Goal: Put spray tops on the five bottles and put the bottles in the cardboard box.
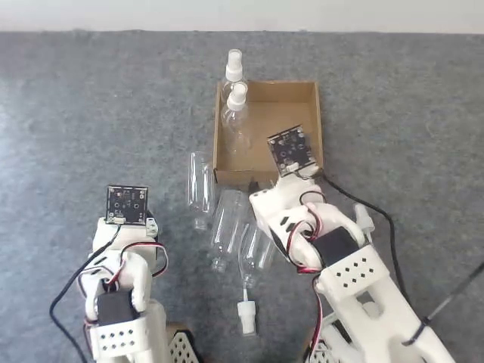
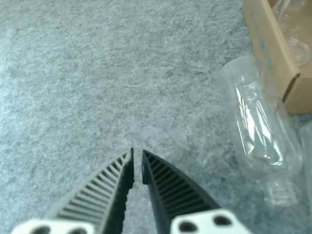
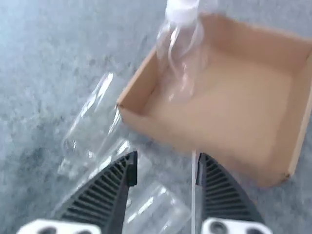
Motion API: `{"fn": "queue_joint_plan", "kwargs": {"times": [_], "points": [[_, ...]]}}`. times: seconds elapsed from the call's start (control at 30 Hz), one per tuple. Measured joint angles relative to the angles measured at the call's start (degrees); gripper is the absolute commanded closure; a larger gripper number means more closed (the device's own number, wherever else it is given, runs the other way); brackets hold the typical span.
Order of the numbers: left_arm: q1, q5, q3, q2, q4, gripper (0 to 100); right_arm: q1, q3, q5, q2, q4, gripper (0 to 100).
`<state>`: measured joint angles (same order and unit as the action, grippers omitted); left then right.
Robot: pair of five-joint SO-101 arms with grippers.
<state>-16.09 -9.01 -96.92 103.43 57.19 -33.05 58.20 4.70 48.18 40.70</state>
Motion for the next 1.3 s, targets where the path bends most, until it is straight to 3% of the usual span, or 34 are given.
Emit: {"fn": "queue_joint_plan", "kwargs": {"times": [0.2, 0.87, 1.3], "points": [[0.0, 0.0, 0.0, 0.0, 0.0, 97, -3.6, -4.0, 2.6, 0.0, 10.5, 84.6], [0.0, 0.0, 0.0, 0.0, 0.0, 97, -6.3, -5.2, 8.4, -0.4, 12.7, 84.6], [0.0, 0.0, 0.0, 0.0, 0.0, 97, -6.3, -18.8, 16.5, -26.5, 20.5, 76.7]]}}
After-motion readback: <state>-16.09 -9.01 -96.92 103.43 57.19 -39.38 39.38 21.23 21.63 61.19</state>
